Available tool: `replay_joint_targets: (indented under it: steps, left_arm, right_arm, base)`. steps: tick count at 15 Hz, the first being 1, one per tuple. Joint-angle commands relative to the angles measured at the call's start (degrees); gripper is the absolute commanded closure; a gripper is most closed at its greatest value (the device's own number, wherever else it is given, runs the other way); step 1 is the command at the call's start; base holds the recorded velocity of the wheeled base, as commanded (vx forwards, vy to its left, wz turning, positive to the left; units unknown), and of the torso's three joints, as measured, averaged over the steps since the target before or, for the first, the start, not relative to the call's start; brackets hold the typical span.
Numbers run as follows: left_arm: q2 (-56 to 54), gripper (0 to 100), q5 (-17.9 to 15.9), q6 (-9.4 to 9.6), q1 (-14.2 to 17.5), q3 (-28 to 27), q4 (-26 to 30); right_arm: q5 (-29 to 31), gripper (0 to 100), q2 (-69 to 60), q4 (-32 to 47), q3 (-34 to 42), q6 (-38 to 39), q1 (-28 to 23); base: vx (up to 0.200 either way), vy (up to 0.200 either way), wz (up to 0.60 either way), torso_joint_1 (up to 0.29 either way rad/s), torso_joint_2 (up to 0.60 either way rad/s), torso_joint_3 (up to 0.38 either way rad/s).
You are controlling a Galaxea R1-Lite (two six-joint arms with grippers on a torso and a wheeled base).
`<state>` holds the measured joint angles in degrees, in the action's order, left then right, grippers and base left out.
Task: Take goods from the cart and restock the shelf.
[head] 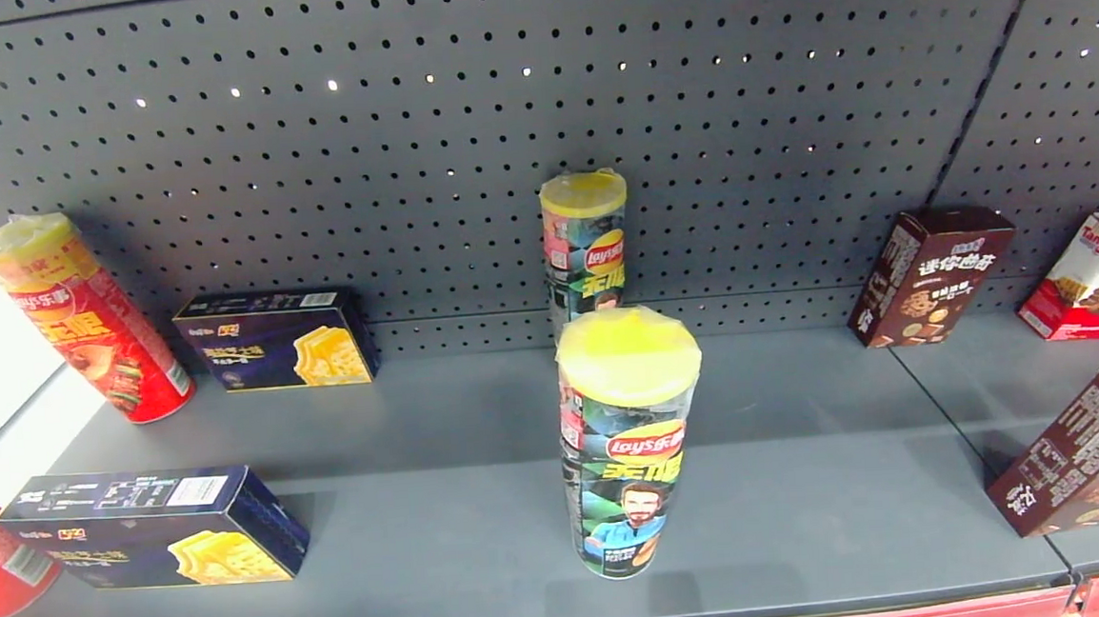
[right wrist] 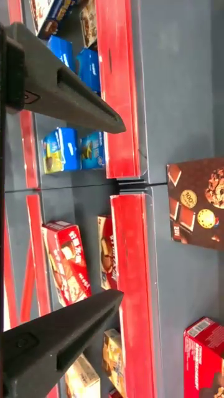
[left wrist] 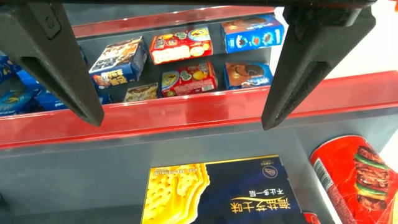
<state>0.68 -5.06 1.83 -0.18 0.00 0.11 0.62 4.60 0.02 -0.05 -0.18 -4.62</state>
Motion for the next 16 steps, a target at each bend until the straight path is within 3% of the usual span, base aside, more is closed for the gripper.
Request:
replay_joint_targets:
  steps: [1,4,7,16]
  left_arm:
    - [0.0,0,0.1,0.02,0.0,0.0,0.0]
    - [0.0,0,0.1,0.11,0.0,0.0,0.0]
    - [0.0,0,0.1,0.19,0.0,0.0,0.0]
    - [0.0,0,0.4,-0.07,0.0,0.0,0.0]
  right_arm:
    - [0.3,0,0.2,0.0,0.0,0.7,0.0]
    - [1.0,0,0.2,0.0,0.0,0.8,0.0]
    - [-1.2,0,-2.8,0.0,0.0,0.4,4.4]
    - [-1.2,0,-4.0,0.0,0.0,0.4,3.8]
  base:
    - [0.000,0.000,0.00,0.000,0.00,0.000]
    - [0.000,0.000,0.00,0.000,0.00,0.000]
    - [0.000,0.000,0.00,0.000,0.00,0.000]
    - [0.000,0.000,0.00,0.000,0.00,0.000]
